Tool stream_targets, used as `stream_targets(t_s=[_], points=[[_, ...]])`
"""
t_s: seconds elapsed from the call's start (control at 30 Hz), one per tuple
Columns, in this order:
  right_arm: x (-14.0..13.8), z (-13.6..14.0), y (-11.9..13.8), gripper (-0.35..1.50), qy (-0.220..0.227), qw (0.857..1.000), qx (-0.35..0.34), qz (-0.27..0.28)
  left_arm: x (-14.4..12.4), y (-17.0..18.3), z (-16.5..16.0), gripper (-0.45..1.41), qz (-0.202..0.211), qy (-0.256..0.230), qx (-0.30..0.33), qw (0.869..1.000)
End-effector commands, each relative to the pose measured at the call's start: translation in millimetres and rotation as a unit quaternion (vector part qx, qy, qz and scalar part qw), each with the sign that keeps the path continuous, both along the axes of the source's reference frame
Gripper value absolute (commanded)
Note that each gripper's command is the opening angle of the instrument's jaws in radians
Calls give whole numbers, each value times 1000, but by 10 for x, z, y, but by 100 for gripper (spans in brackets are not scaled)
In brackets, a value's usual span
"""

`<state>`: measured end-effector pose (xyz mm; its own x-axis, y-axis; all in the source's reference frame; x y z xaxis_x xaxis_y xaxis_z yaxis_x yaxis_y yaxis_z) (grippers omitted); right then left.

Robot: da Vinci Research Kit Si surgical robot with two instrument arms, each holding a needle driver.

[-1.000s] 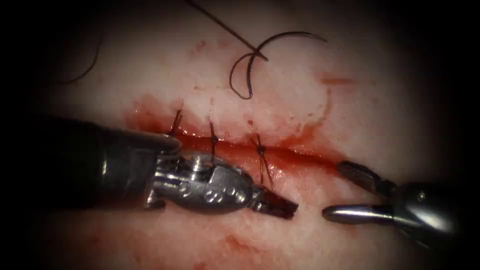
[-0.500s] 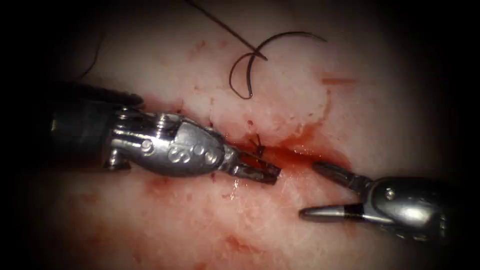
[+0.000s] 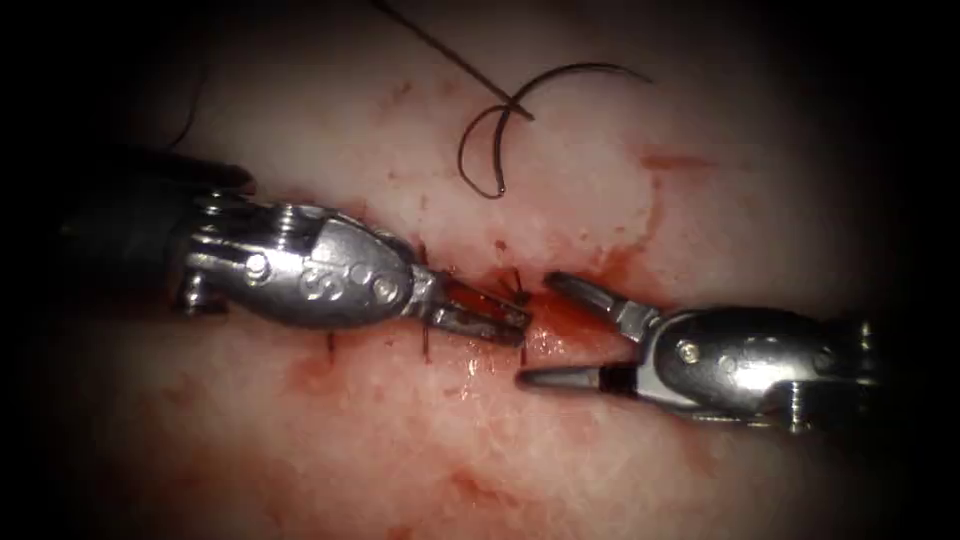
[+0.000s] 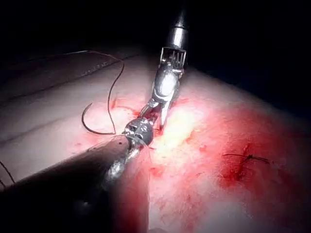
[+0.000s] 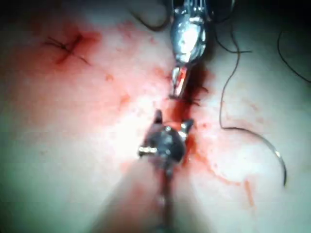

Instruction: Wound Closure

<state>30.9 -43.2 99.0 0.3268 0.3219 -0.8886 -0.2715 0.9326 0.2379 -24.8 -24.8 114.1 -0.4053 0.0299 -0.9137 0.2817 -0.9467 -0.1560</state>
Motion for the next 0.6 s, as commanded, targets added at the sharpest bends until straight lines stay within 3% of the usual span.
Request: stream_targets(t_s=[0.03, 0.6], points=[[13, 5, 0, 133, 0, 1000, -4, 0, -5, 0, 7, -45, -1, -5, 5, 1000], [43, 9, 6, 133, 3, 1000, -24, 12, -6, 6, 12, -45, -27, -40, 52, 997]])
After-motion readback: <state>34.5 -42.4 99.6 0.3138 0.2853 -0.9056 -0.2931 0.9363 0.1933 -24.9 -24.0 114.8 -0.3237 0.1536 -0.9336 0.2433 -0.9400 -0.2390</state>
